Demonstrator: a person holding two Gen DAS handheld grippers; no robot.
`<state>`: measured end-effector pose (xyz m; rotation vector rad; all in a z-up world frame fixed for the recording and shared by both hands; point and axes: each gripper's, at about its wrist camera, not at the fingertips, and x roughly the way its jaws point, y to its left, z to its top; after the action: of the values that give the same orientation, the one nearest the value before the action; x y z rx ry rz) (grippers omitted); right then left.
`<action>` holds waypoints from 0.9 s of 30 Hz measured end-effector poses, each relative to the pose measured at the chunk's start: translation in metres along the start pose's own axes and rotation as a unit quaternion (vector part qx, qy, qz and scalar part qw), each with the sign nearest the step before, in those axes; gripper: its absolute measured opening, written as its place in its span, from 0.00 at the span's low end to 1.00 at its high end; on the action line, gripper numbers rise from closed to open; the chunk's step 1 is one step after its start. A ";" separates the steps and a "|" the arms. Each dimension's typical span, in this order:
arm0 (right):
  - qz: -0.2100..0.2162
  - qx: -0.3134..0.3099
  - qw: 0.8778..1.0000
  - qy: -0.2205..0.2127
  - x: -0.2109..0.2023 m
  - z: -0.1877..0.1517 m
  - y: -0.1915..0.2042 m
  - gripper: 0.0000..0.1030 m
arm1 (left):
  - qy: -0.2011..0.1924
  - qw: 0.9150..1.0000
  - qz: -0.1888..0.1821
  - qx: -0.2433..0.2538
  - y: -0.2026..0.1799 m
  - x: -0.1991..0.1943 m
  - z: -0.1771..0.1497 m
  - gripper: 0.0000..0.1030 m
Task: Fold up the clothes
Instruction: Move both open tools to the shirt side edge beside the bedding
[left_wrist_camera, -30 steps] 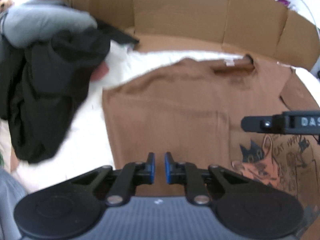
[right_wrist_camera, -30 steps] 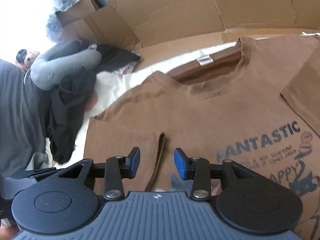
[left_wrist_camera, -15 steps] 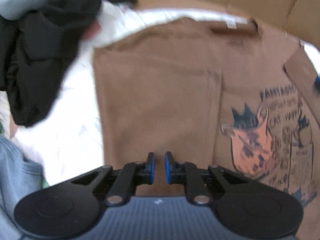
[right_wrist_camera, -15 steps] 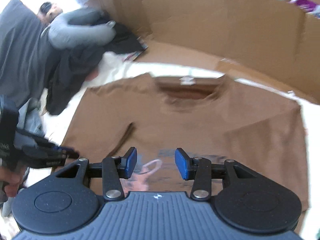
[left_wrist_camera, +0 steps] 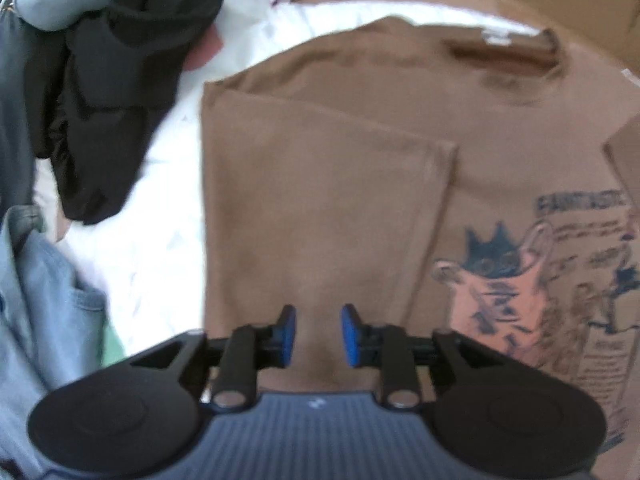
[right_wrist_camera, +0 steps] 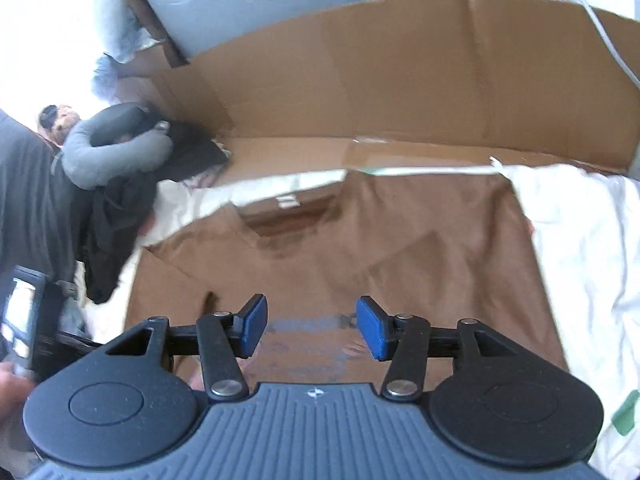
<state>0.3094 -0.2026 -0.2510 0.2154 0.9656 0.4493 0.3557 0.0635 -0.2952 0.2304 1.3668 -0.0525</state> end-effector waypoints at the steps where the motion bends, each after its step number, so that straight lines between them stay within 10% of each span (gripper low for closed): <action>1: -0.001 0.002 1.000 0.003 -0.001 -0.002 -0.004 0.55 | 0.010 1.000 -0.009 0.007 -0.002 0.006 -0.003 0.43; 3: -0.009 0.008 1.000 0.015 -0.006 -0.005 -0.011 0.55 | 0.050 0.999 0.002 0.009 -0.005 0.019 -0.006 0.41; 13: -0.054 -0.113 0.992 0.025 -0.100 0.026 0.024 0.59 | -0.012 0.999 -0.010 -0.040 0.020 -0.082 -0.024 0.49; 18: -0.058 -0.057 0.997 -0.014 -0.156 0.034 0.035 0.78 | -0.046 0.998 0.003 -0.051 0.029 -0.135 -0.024 0.70; 27: -0.060 -0.039 0.997 -0.012 -0.215 0.007 0.044 0.78 | -0.085 0.995 -0.036 -0.035 0.007 -0.190 -0.046 0.81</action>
<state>0.1988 -0.2621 -0.0706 0.0918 0.9302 0.3731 0.2733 0.0606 -0.1178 0.1145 1.2053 -0.0830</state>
